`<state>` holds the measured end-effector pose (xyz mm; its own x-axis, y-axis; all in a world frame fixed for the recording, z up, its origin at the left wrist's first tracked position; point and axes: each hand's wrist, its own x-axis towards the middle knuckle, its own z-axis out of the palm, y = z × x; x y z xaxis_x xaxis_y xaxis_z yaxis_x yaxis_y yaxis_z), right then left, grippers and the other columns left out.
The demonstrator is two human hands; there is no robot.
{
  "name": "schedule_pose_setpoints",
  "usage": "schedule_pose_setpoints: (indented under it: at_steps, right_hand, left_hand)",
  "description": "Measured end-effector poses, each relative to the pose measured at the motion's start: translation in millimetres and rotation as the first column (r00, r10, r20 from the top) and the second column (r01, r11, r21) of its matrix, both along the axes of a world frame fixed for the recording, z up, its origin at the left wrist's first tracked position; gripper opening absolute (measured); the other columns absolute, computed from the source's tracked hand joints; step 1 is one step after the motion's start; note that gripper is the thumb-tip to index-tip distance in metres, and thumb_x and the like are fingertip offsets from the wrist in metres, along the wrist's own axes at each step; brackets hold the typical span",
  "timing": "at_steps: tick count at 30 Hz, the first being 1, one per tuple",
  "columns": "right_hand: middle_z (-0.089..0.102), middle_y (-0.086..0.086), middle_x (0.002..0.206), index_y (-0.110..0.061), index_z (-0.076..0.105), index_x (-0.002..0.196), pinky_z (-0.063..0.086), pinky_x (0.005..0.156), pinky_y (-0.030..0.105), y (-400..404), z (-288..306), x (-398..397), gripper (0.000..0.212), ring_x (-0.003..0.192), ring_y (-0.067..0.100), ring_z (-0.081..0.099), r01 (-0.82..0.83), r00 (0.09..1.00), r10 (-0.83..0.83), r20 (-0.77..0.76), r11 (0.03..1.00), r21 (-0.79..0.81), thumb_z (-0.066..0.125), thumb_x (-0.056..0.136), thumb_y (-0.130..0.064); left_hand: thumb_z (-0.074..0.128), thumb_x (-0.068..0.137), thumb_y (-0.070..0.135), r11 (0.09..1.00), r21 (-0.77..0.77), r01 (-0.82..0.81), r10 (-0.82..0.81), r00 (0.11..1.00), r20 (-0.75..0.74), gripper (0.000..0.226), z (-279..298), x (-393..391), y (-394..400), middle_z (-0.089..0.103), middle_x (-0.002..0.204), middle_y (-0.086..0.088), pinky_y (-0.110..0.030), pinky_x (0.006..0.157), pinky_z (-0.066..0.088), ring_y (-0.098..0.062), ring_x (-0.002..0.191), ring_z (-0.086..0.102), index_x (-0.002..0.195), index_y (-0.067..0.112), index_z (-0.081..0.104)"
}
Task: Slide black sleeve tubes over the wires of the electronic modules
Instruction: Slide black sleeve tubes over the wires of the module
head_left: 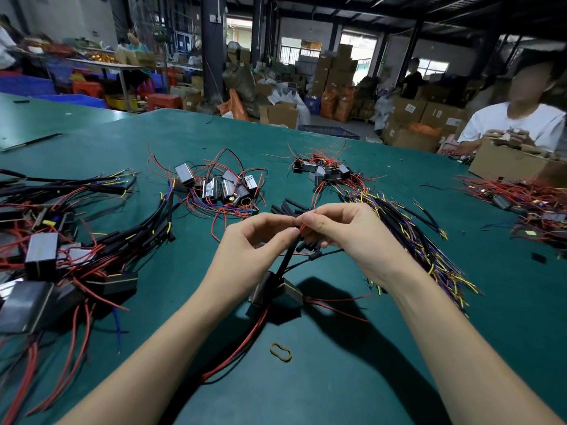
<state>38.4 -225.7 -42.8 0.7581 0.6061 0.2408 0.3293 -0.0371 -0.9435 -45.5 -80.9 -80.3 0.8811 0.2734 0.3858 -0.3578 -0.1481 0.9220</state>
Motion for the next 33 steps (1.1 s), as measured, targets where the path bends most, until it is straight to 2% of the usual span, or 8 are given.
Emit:
schedule_pose_setpoints:
  at_steps: [4,10,13,17,21,25,29,33]
  right_hand:
    - [0.071,-0.003,0.066,-0.015,0.074,0.081,0.042,0.054,0.012,2,1,-2,0.011,0.059,0.003,0.063,0.011,0.999,-0.011,0.032,1.000,0.010,0.065,0.087,-0.015]
    - [0.072,-0.002,0.068,-0.011,0.074,0.084,0.042,0.055,0.015,4,1,-3,0.010,0.059,0.003,0.062,0.060,0.998,-0.060,0.016,0.998,0.010,0.068,0.084,-0.019]
    - [0.072,0.002,0.083,-0.011,0.072,0.094,0.044,0.062,0.018,-2,8,2,0.035,0.071,0.009,0.064,0.026,0.989,-0.006,-0.149,0.991,0.129,0.063,0.076,-0.040]
    - [0.070,0.001,0.089,-0.014,0.069,0.099,0.041,0.066,0.020,-28,11,24,0.028,0.076,0.011,0.061,0.344,0.921,-0.267,-0.285,0.900,0.268,0.054,0.092,-0.036]
    - [0.068,0.003,0.083,-0.005,0.072,0.097,0.043,0.062,0.016,-24,-22,35,0.018,0.070,0.009,0.058,0.456,0.889,-0.451,0.085,0.887,-0.064,0.059,0.092,-0.015]
    - [0.067,0.005,0.113,-0.011,0.071,0.109,0.040,0.093,0.025,-10,-53,42,0.024,0.109,0.021,0.057,0.527,0.763,-0.184,0.620,0.734,-0.430,0.053,0.094,-0.014]
    - [0.052,-0.007,0.138,-0.023,0.057,0.130,0.024,0.100,0.032,-12,-71,45,0.038,0.128,0.017,0.040,0.545,0.711,0.008,0.703,0.626,-0.558,0.043,0.096,-0.011]
    - [0.058,-0.010,0.125,-0.027,0.058,0.122,0.019,0.091,0.033,-16,-68,45,0.035,0.119,0.016,0.042,0.649,0.557,0.080,0.827,0.580,-0.493,0.046,0.093,-0.012]
  left_hand:
    - [0.069,0.083,0.011,1.000,-0.010,-0.030,0.029,0.999,-0.031,0.007,0,1,0,0.074,0.076,0.003,-0.016,0.073,0.051,-0.004,0.073,0.066,0.080,0.015,0.073]
    - [0.063,0.089,0.013,0.998,0.017,0.060,-0.059,0.997,-0.043,0.006,1,0,0,0.068,0.068,0.011,-0.008,0.063,0.044,0.002,0.066,0.059,0.087,0.012,0.068]
    - [0.063,0.088,0.011,0.993,0.015,0.113,-0.112,0.991,-0.075,0.004,-1,-1,-3,0.067,0.067,0.009,-0.013,0.069,0.047,-0.003,0.066,0.059,0.087,0.012,0.066]
    - [0.061,0.089,0.014,0.992,-0.005,0.128,-0.128,0.980,-0.153,0.005,-6,0,-4,0.067,0.069,0.003,-0.020,0.070,0.049,-0.009,0.067,0.063,0.085,0.014,0.063]
    - [0.058,0.090,0.023,0.968,-0.141,0.210,-0.236,0.949,-0.207,0.013,-4,-4,-6,0.070,0.073,-0.005,-0.015,0.060,0.046,-0.009,0.063,0.063,0.088,0.011,0.054]
    - [0.061,0.085,0.027,0.940,-0.206,0.273,-0.317,0.921,-0.226,0.023,-5,-6,-9,0.064,0.065,-0.004,-0.017,0.051,0.047,-0.011,0.054,0.056,0.097,0.007,0.064]
    - [0.063,0.087,0.028,0.951,-0.135,0.279,-0.303,0.927,-0.221,0.020,-6,-6,-8,0.055,0.060,-0.002,-0.012,0.044,0.035,-0.006,0.045,0.045,0.070,0.018,0.066]
    - [0.066,0.075,0.050,0.962,-0.115,0.248,-0.267,0.942,-0.206,0.050,-10,-3,-3,0.054,0.063,-0.003,-0.028,0.056,0.032,-0.022,0.062,0.041,0.081,0.001,0.063]
